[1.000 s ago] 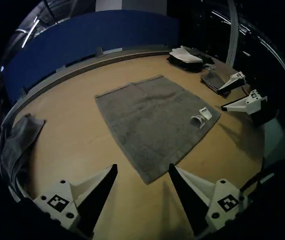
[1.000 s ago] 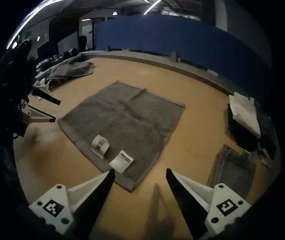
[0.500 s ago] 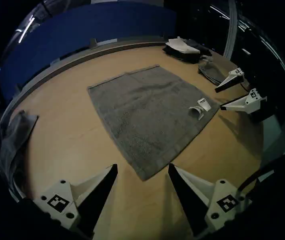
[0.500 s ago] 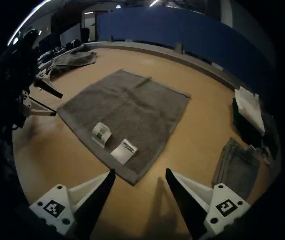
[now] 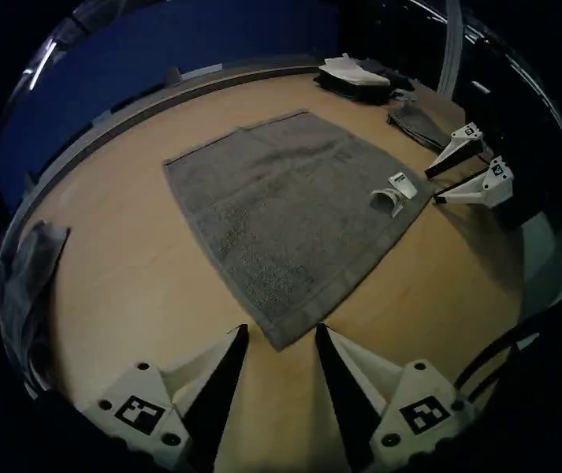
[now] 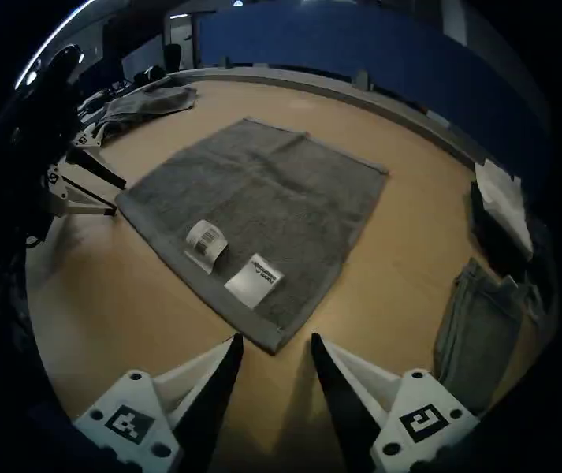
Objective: Fold towel
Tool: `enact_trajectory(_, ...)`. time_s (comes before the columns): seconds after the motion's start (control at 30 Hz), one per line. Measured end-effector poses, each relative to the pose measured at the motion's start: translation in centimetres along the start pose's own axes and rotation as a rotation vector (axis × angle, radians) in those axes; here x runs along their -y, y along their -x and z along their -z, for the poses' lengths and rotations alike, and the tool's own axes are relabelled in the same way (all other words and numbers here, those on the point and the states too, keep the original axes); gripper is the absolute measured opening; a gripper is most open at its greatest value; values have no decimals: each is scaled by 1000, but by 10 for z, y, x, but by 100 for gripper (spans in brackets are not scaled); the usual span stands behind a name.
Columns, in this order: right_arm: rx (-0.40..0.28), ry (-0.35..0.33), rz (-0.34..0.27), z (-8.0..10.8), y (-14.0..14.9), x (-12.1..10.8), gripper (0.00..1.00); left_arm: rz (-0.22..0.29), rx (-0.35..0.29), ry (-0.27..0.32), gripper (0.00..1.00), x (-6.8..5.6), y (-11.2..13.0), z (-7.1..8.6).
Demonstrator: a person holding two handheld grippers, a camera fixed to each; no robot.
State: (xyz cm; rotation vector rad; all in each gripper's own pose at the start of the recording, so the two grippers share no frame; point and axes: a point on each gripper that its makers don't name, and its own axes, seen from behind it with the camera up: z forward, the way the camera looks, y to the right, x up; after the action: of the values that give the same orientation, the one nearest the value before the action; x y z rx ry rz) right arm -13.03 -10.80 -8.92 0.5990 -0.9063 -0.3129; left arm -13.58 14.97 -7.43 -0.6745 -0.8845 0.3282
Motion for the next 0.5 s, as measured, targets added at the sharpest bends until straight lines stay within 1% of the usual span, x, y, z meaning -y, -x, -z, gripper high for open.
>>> enact_trajectory(0.1,0,-10,-17,-2,0,1,55,-4,9,-2,56,1,1,0)
enact_trajectory(0.2,-3,-13,-36,-2,-1,0,55,-4,13,-2,52,3,0,0)
enact_trajectory(0.33,-4,-12,-41,-2,-3,-1,46,-4,20,0,51,3,0,-1)
enact_trajectory(0.4,-3,-9,-38,-2,-3,-2,46,-6,23,-1,49,3,1,-2)
enact_trajectory(0.47,-3,-8,-37,-2,-3,-2,45,-13,27,-3,42,3,0,-2)
enact_trajectory(0.5,-3,-8,-36,-1,-4,-2,44,-15,28,-3,38,3,0,-2)
